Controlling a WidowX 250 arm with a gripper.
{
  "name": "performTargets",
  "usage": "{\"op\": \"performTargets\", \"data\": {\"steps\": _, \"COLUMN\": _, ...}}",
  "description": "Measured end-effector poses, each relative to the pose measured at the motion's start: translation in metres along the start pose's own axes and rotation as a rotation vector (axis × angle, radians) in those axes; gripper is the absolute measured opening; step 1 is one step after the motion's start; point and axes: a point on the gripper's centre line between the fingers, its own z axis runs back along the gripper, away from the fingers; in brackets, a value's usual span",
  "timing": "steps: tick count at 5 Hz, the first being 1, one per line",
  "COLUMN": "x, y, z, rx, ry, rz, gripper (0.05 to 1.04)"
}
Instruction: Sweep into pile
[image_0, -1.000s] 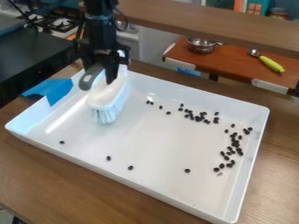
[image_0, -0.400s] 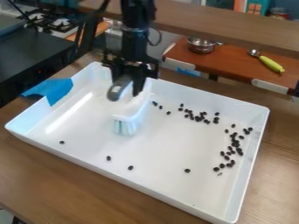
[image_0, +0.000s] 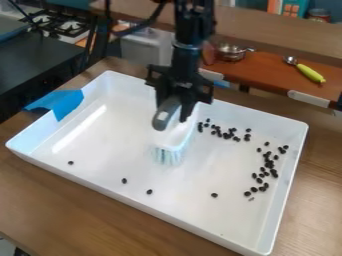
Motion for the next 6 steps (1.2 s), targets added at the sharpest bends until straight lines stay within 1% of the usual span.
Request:
{"op": "performTargets", "data": {"steps": 1, "x": -0.003, "y": -0.025, "z": 0.000, "rx": 0.005, "ry": 0.009, "rz": 0.001, "gripper": 0.488}}
{"op": "performTargets", "data": {"steps": 2, "x": -0.006, "y": -0.054, "z": 0.000, "rx": -0.005, "ry": 0.034, "rz": -0.017, "gripper": 0.487}}
{"op": "performTargets", "data": {"steps": 3, "x": -0.012, "y": -0.081, "z": 0.004, "rx": -0.029, "ry": 0.063, "rz": -0.030, "gripper": 0.487}}
{"op": "performTargets", "data": {"steps": 4, "x": -0.011, "y": -0.102, "z": 0.008, "rx": -0.058, "ry": 0.099, "rz": -0.035, "gripper": 0.487}}
{"op": "performTargets", "data": {"steps": 5, "x": -0.012, "y": -0.114, "z": 0.016, "rx": -0.098, "ry": 0.124, "rz": -0.051, "gripper": 0.487}}
{"op": "performTargets", "data": {"steps": 6, "x": -0.009, "y": -0.120, "z": 0.027, "rx": -0.166, "ry": 0.117, "rz": -0.042, "gripper": 0.487}}
